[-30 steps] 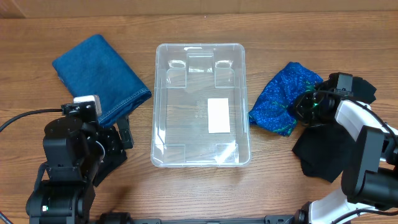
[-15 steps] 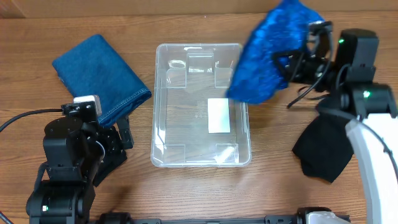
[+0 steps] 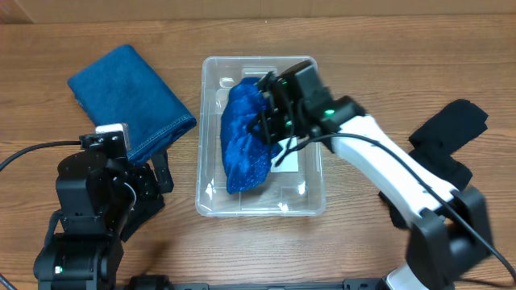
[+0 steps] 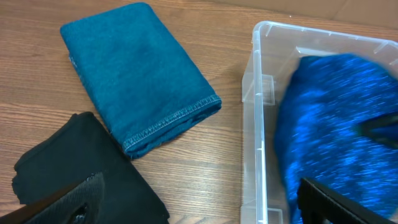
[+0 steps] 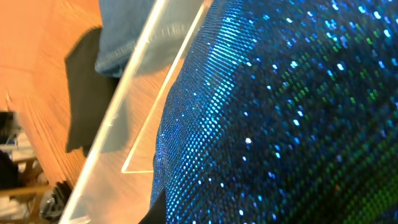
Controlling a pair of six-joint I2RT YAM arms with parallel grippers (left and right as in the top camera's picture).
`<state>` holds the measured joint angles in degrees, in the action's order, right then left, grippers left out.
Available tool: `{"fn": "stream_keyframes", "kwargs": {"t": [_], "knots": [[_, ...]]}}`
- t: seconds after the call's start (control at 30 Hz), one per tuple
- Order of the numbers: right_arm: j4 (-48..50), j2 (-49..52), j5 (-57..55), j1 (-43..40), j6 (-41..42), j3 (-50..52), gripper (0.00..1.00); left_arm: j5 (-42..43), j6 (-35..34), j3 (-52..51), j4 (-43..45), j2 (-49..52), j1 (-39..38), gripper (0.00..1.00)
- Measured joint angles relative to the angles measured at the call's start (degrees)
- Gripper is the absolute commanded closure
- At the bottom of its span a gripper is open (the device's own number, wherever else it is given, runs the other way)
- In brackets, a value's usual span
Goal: Pack container
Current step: 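Carry the blue cloth left and lower it into the bin's left side, then open the right gripper and withdraw it to the black cloth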
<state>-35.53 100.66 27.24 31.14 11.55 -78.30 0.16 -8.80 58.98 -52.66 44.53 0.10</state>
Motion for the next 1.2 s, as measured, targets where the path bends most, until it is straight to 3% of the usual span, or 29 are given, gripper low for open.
{"fn": "stream_keyframes", "kwargs": {"t": [0.27, 0.3, 0.33, 0.37, 0.4, 0.47, 0.77, 0.9, 1.03, 1.1, 1.2], "knots": [[9.0, 5.1, 0.3, 3.7, 0.0, 0.1, 0.89, 0.0, 0.0, 0.0, -0.1, 0.0, 0.0, 0.00], [8.9, 5.3, 0.1, 3.7, 0.0, 0.1, 0.79, 0.0, 0.0, 0.0, -0.1, 0.0, 0.0, 0.00], [9.0, 5.8, -0.4, 3.7, 0.1, 0.1, 0.54, 0.0, 0.0, 0.0, -0.1, 0.0, 0.0, 0.00], [9.0, 6.6, -0.8, 3.7, -0.1, 0.1, 0.36, 0.0, 0.0, 0.0, -0.1, 0.0, 0.0, 0.00], [8.7, 7.3, -1.7, 3.7, 0.2, 0.1, 0.25, 0.0, 0.0, 0.0, -0.1, 0.0, 0.0, 0.00], [6.8, 7.9, -5.9, 3.7, 1.4, 0.1, 0.18, 0.0, 0.0, 0.0, -0.2, 0.0, 0.0, 0.00], [-4.4, 7.9, -17.8, -1.6, 3.4, -1.1, 0.17, 0.0, 0.0, 0.0, -1.6, 0.0, 0.0, 0.00], [-13.4, 7.0, -20.3, -1.4, 2.4, -9.5, 0.11, 0.0, 0.0, 0.0, -1.6, 0.0, 0.0, 0.00], [-20.1, -3.7, -28.8, -2.5, 5.6, -19.3, 0.00, 0.0, 0.0, 0.0, -1.6, 0.0, 0.0, 0.00], [-24.5, -10.8, -33.3, -7.7, 10.1, -21.0, 0.00, 0.0, 0.0, 0.0, -1.6, 0.0, 0.0, 0.00], [-36.9, -15.6, -36.6, -22.6, 16.8, -21.7, 0.00, 0.0, 0.0, 0.0, -1.6, 0.0, 0.0, 0.00]]}}
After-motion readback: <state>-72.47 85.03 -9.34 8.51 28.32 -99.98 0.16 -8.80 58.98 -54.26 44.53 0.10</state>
